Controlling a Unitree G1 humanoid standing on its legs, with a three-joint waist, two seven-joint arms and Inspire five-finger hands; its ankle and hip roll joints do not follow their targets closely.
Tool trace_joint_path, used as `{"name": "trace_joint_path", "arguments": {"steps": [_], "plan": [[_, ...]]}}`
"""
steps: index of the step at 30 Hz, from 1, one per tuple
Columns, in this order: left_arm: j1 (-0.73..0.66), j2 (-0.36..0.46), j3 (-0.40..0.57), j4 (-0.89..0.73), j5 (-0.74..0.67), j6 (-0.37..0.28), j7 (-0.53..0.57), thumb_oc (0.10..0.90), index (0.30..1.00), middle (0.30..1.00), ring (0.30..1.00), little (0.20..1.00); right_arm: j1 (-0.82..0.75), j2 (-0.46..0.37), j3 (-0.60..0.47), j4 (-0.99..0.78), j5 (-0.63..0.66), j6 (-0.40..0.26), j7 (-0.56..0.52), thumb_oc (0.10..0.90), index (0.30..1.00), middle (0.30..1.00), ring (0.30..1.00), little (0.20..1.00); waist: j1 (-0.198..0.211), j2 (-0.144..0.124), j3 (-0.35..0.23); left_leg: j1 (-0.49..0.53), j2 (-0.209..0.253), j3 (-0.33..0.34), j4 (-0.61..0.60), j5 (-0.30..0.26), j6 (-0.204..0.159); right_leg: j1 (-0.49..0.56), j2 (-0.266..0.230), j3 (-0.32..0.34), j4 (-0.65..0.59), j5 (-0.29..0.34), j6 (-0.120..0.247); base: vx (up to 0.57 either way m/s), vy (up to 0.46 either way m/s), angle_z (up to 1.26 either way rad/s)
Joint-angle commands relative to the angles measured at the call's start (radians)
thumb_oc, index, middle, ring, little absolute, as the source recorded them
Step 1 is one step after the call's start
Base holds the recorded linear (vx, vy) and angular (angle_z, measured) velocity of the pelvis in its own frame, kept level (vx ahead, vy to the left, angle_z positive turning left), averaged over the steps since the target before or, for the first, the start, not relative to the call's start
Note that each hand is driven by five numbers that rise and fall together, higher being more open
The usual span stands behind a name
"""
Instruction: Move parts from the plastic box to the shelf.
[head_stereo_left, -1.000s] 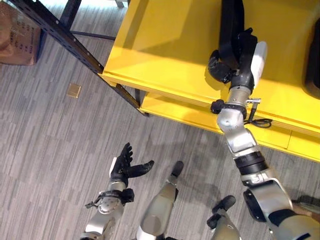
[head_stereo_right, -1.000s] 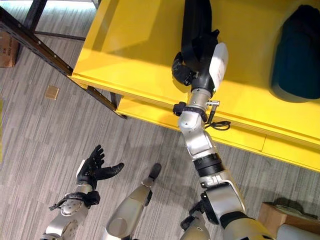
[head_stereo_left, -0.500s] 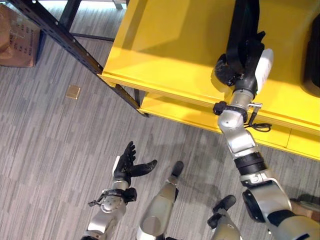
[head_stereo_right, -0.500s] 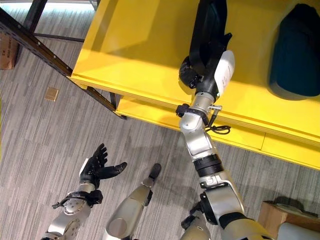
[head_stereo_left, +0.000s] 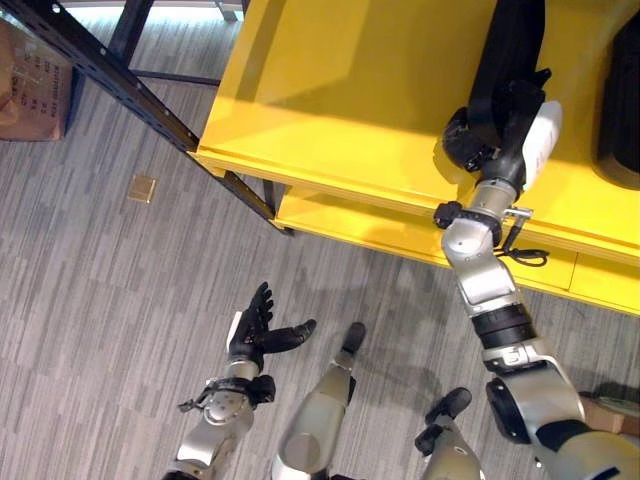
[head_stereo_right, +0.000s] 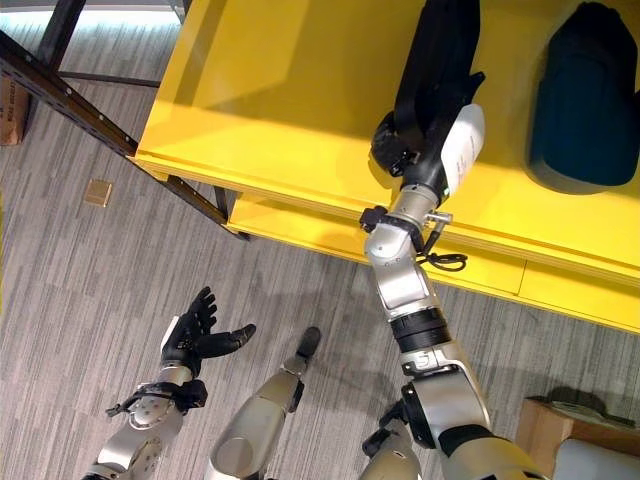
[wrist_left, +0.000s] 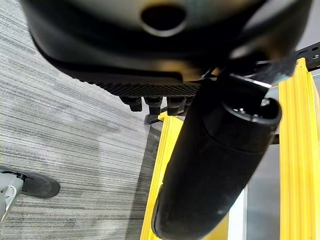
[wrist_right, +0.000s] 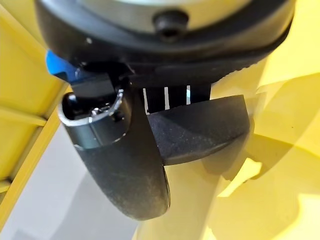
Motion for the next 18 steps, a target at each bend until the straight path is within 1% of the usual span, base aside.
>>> {"name": "trace_joint_path", "arguments": {"steps": [1, 11, 18], "plan": [[0.033, 0.061, 0.011, -0.108, 0.012, -0.096, 0.012, 0.9, 1.0, 1.0, 1.0, 1.0, -0.069, -0.047, 0.044, -0.058, -0.059, -0.085, 0.006, 0.4, 0.3, 0.3, 0.3, 0.3, 0.007, -0.009, -0.046, 0.035, 0.015, 0.065, -0.126, 0.02, 0.041, 0.042, -0.053, 0.029, 0.076, -0.005, 0.056, 0.0, 0.0, 0.0], [0.047, 0.067, 0.026, -0.106, 0.007, -0.101, 0.007, 0.9, 1.0, 1.0, 1.0, 1.0, -0.118, -0.046, 0.119, -0.057, -0.062, -0.112, 0.08, 0.4, 0.3, 0.3, 0.3, 0.3, 0.02, -0.025, -0.051, 0.044, 0.014, 0.065, -0.135, 0.02, 0.043, 0.051, -0.049, 0.023, 0.067, 0.002, 0.057, 0.0, 0.0, 0.0], [0.05, 0.07, 0.03, -0.104, 0.001, -0.104, 0.006, 0.9, 1.0, 1.0, 1.0, 1.0, -0.131, -0.047, 0.122, -0.046, -0.06, -0.114, 0.086, 0.4, 0.3, 0.3, 0.3, 0.3, 0.03, -0.03, -0.051, 0.041, 0.012, 0.062, -0.135, 0.019, 0.045, 0.053, -0.048, 0.019, 0.063, 0.009, 0.059, 0.0, 0.0, 0.0]]}}
